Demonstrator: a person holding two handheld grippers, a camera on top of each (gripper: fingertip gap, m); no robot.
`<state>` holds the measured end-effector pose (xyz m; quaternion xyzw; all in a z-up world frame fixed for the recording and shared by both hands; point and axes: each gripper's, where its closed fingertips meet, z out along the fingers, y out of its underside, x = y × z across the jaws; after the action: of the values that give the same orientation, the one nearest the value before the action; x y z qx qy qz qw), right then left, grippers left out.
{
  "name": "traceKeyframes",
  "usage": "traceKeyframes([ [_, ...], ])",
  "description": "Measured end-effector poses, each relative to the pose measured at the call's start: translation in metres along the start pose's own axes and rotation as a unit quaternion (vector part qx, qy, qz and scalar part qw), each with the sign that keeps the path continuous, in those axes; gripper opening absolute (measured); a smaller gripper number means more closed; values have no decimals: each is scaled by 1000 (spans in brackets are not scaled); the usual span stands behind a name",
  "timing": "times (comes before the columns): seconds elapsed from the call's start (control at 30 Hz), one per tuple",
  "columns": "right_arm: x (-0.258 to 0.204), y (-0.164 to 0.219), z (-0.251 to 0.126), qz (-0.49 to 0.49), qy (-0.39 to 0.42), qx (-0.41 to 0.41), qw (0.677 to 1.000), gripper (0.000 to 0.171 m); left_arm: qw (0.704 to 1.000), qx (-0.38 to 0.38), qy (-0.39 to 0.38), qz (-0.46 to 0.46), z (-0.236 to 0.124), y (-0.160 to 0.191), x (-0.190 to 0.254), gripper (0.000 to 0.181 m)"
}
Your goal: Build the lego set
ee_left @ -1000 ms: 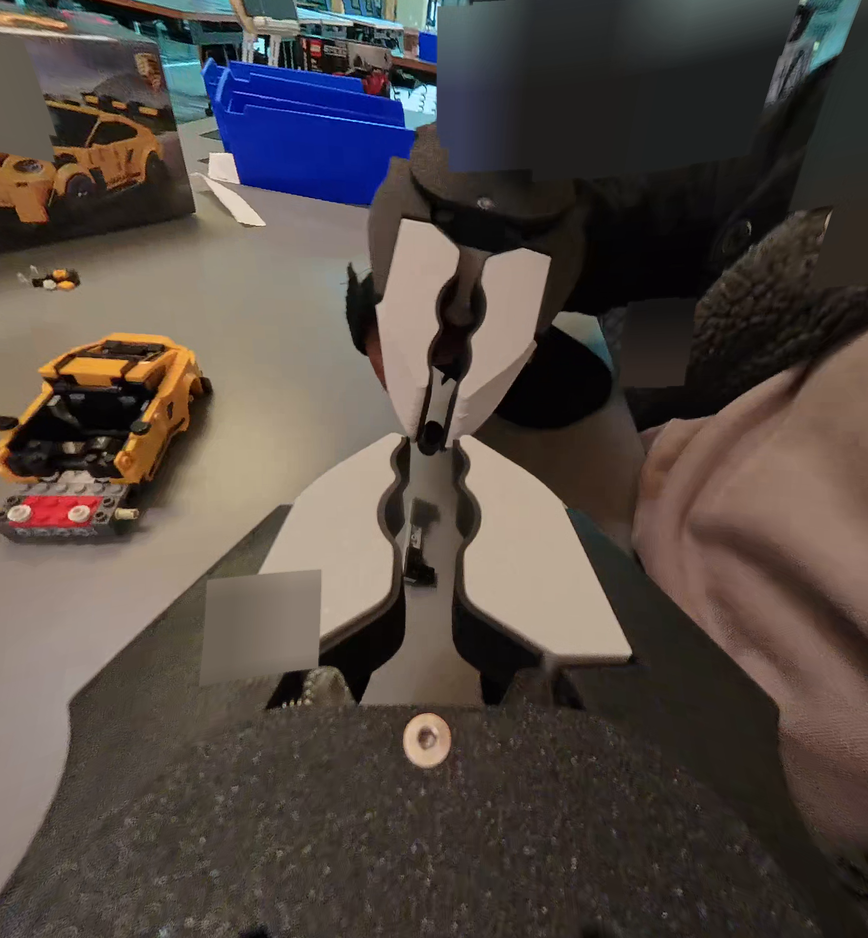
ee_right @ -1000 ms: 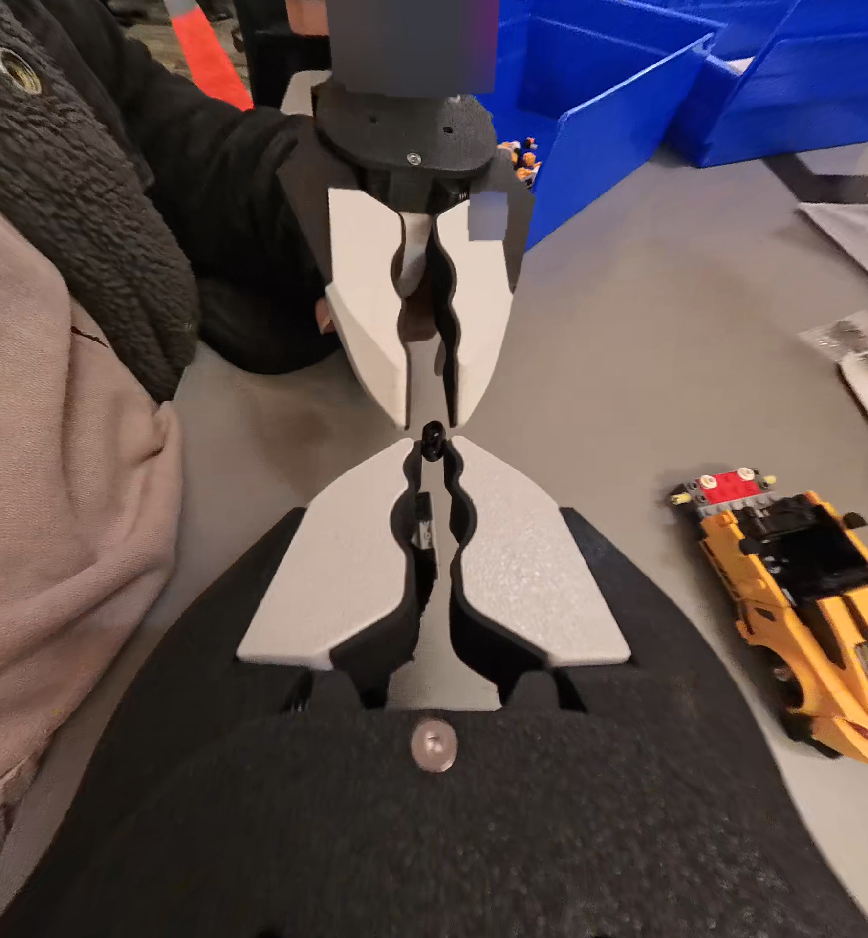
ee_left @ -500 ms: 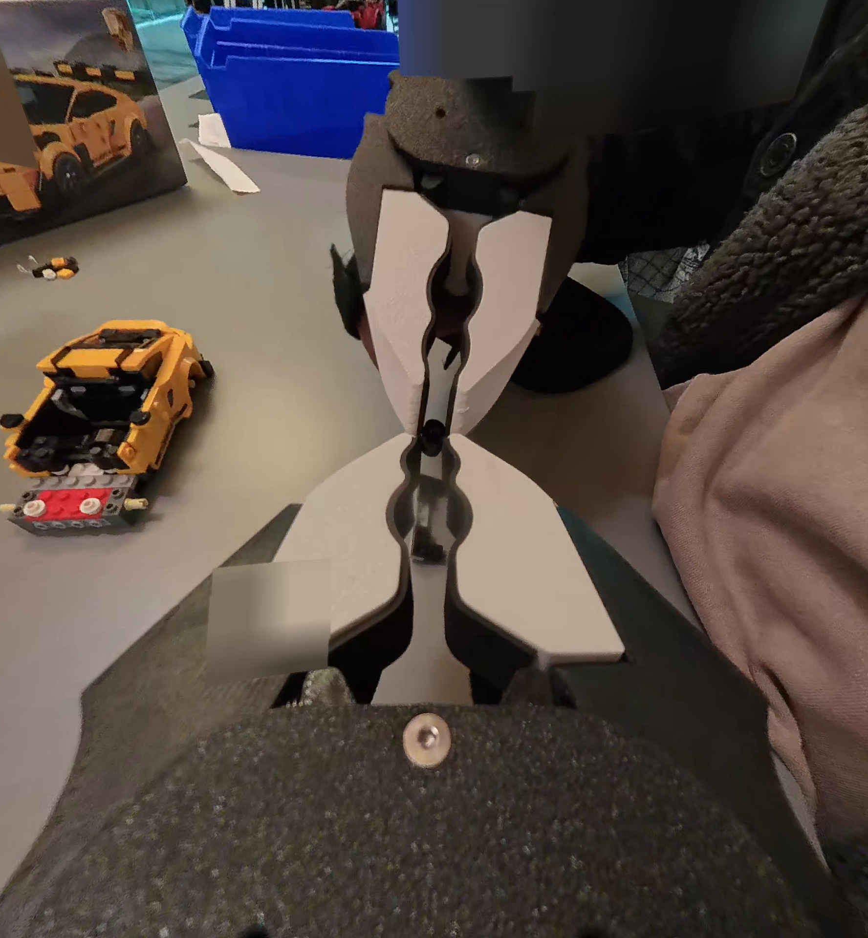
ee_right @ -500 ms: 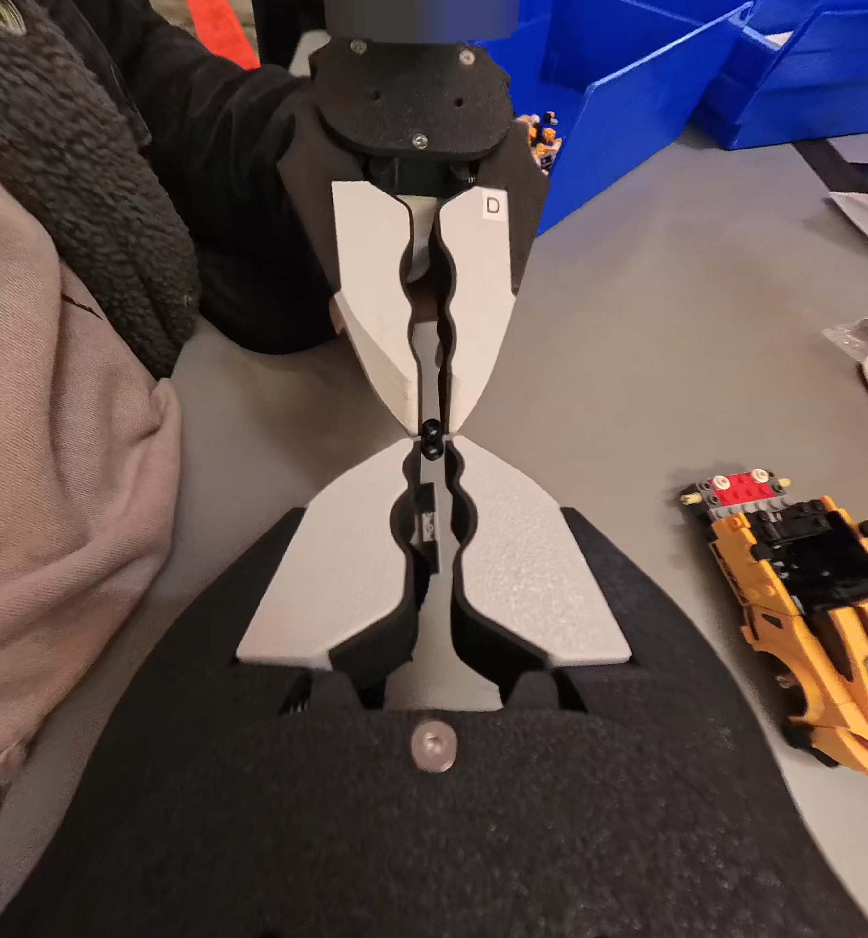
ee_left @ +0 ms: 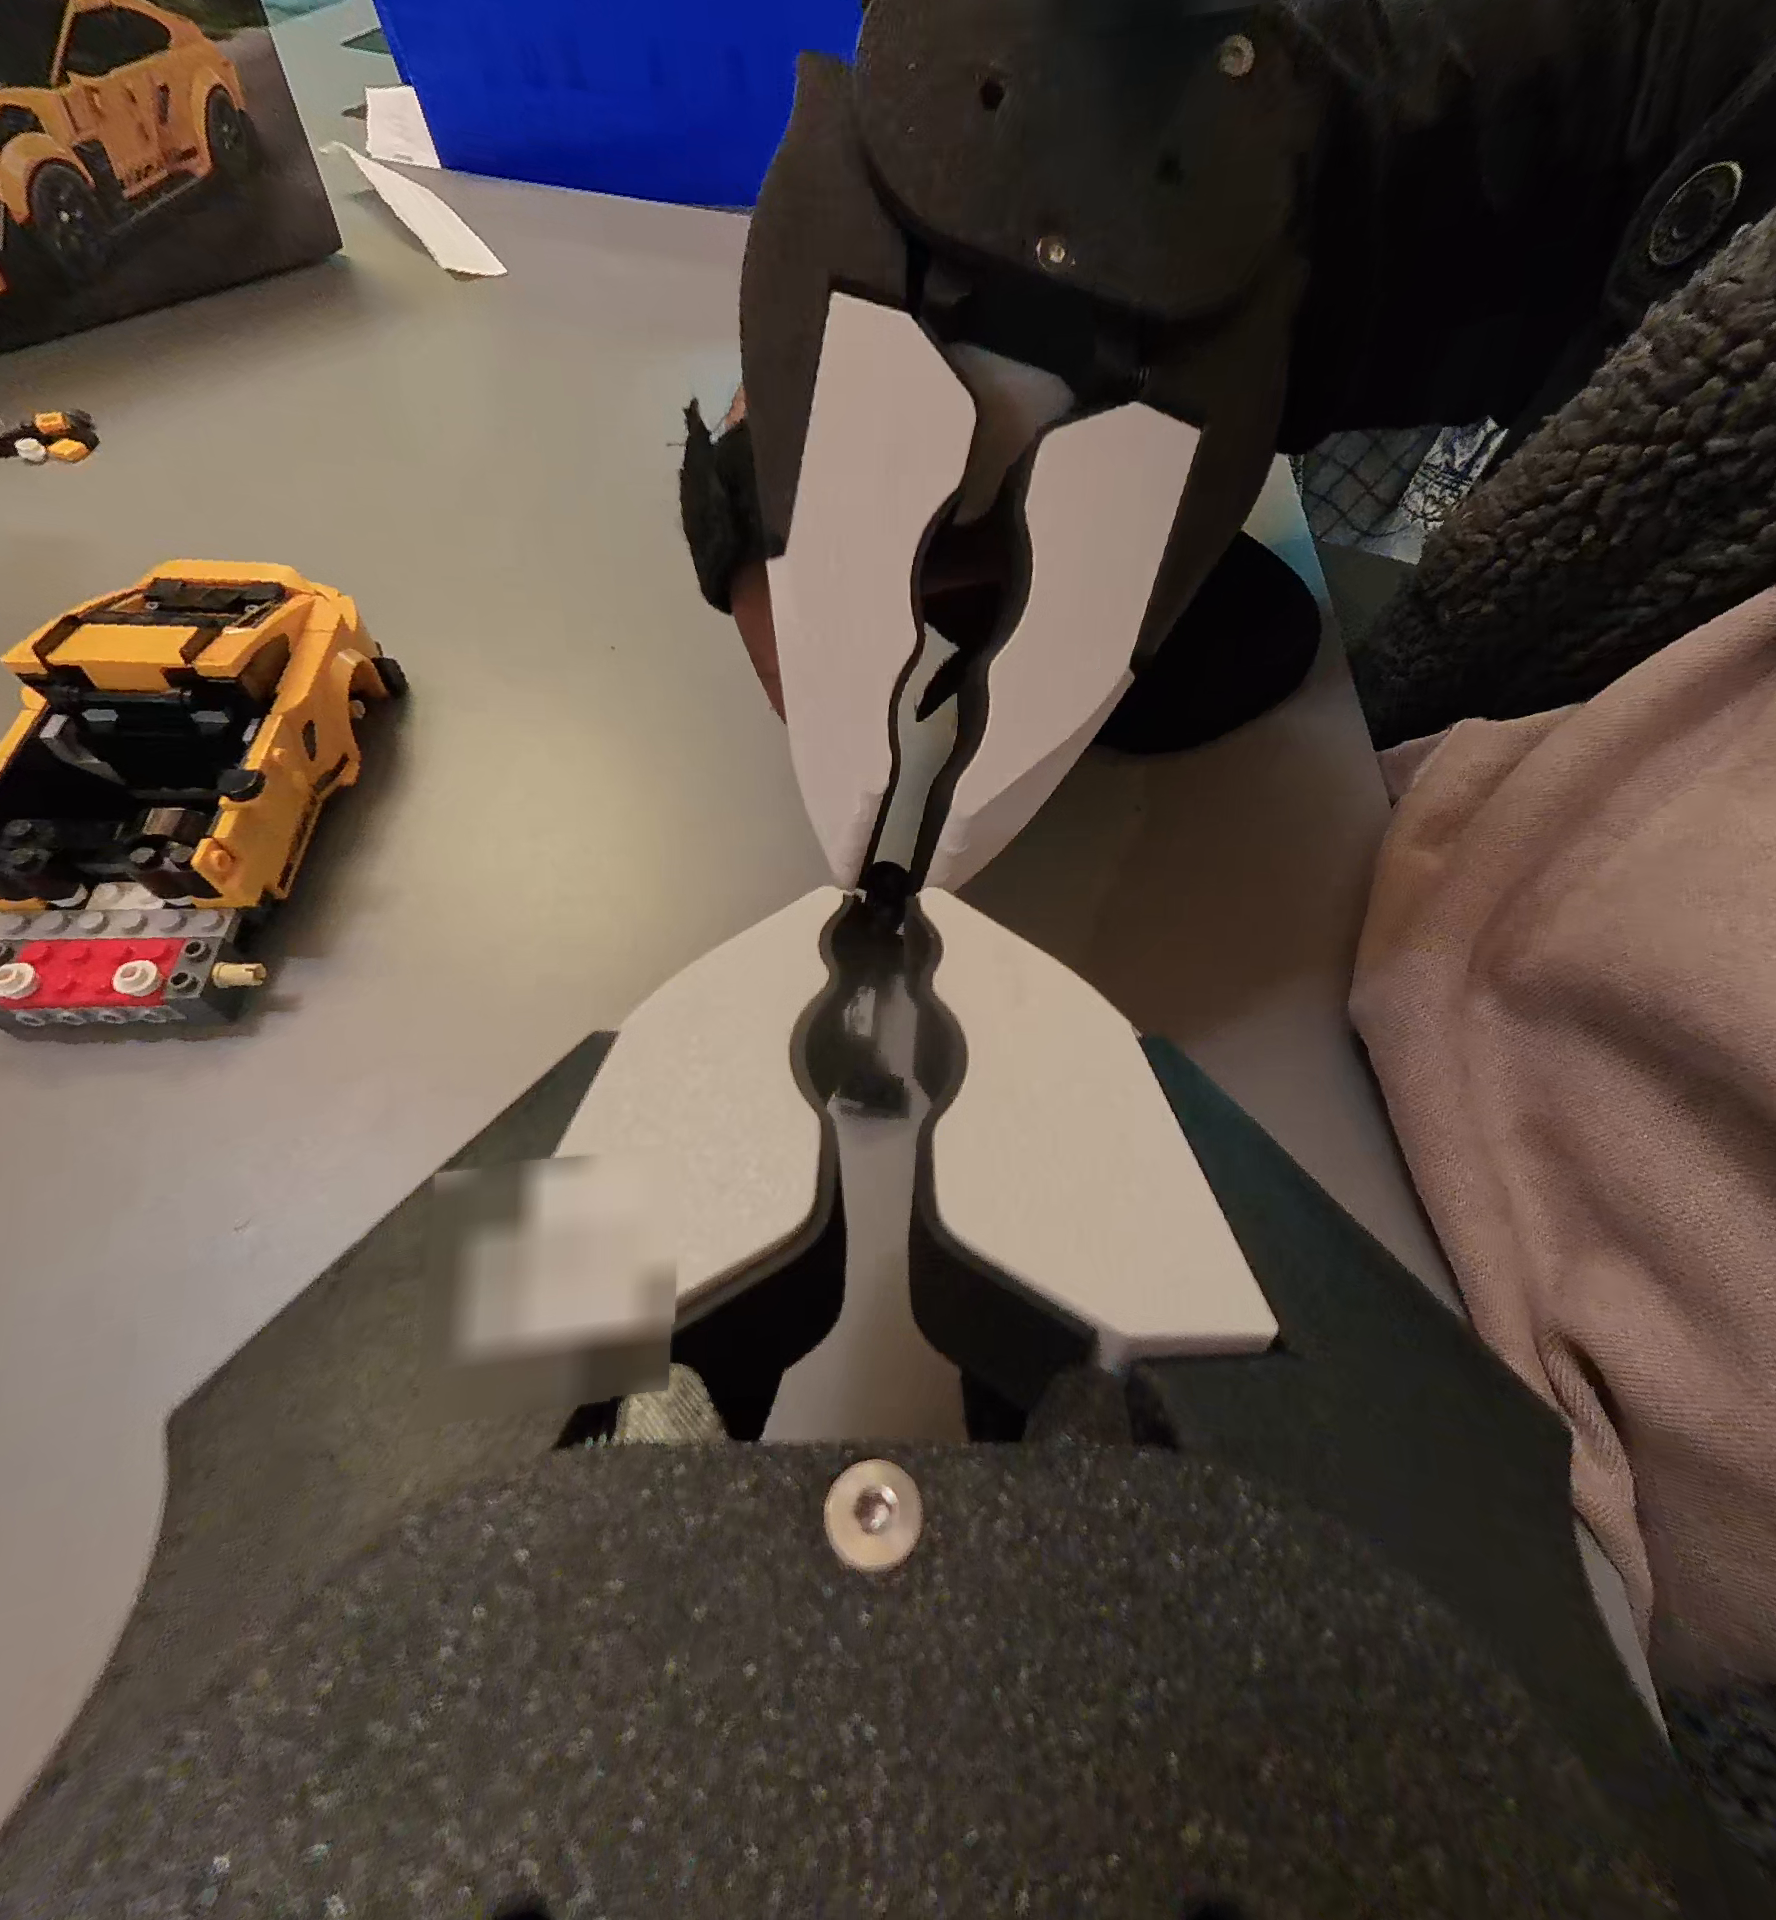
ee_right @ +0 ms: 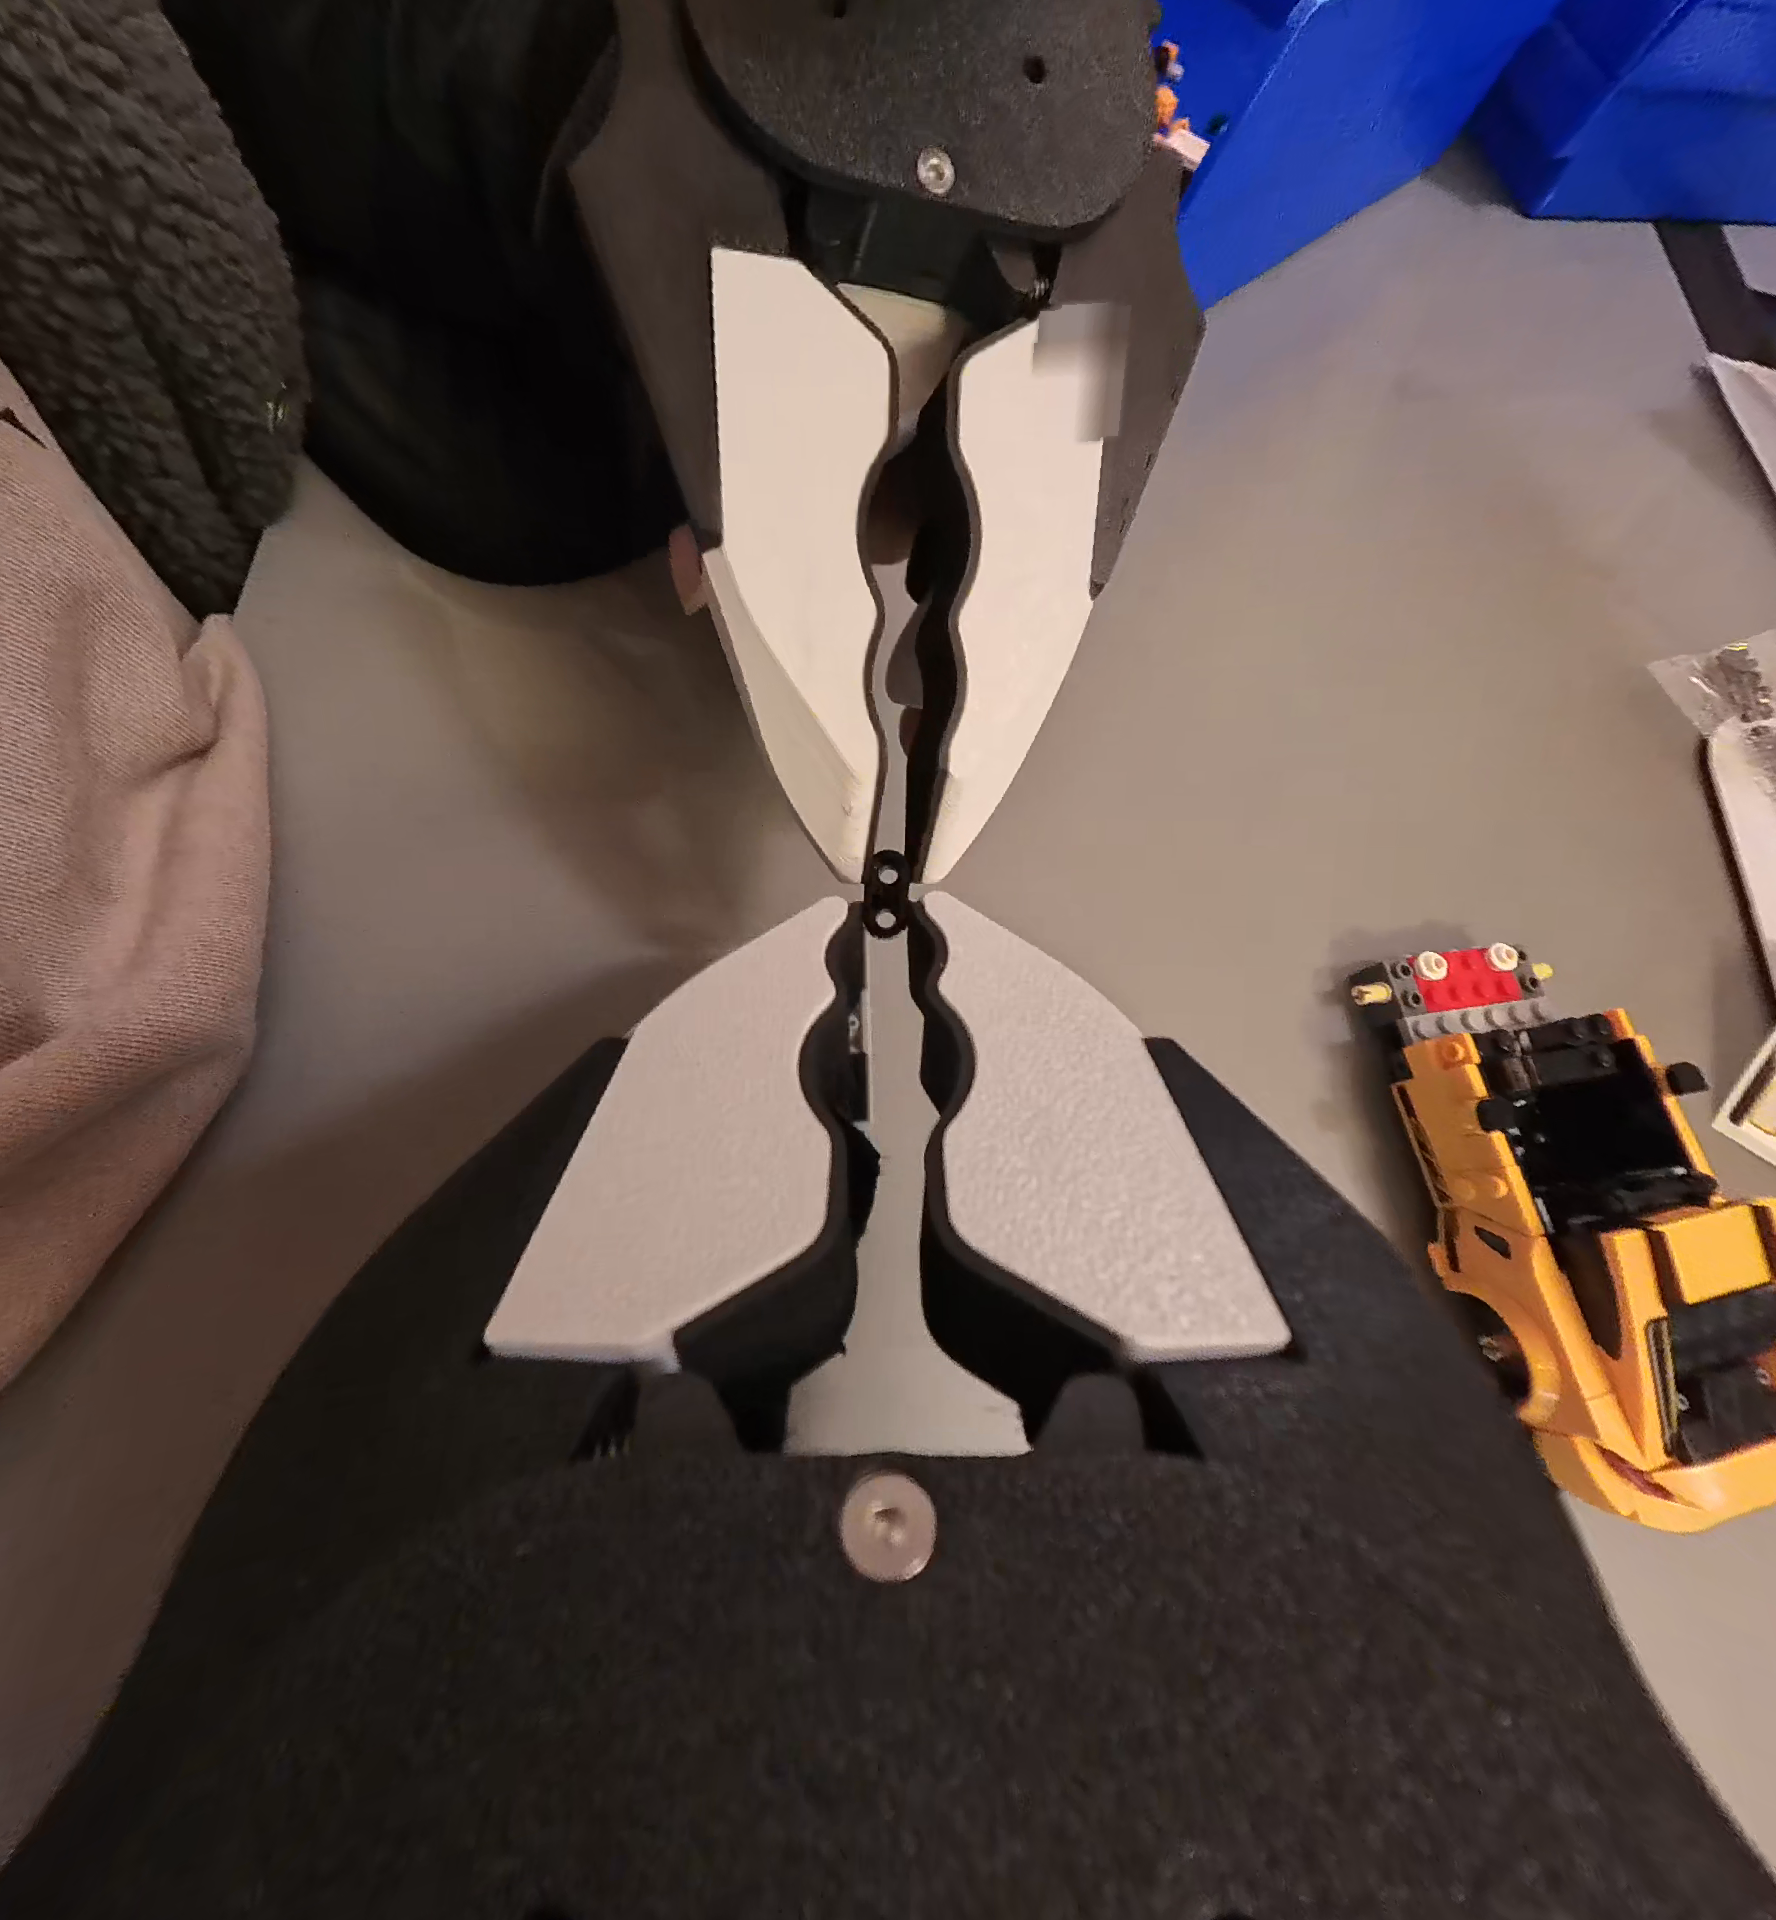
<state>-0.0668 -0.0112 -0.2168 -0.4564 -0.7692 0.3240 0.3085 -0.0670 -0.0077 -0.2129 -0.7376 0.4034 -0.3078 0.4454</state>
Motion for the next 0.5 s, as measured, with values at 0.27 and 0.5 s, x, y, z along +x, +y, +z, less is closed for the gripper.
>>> traceKeyframes([
  [0.27,-3,4,5,-8,2,-19,1000,9,1000,-14,4,-5,2,4,1,8],
  [0.5,-4,6,7,-14,6,-30,999,8,1000,-22,6,-7,3,7,2,8],
])
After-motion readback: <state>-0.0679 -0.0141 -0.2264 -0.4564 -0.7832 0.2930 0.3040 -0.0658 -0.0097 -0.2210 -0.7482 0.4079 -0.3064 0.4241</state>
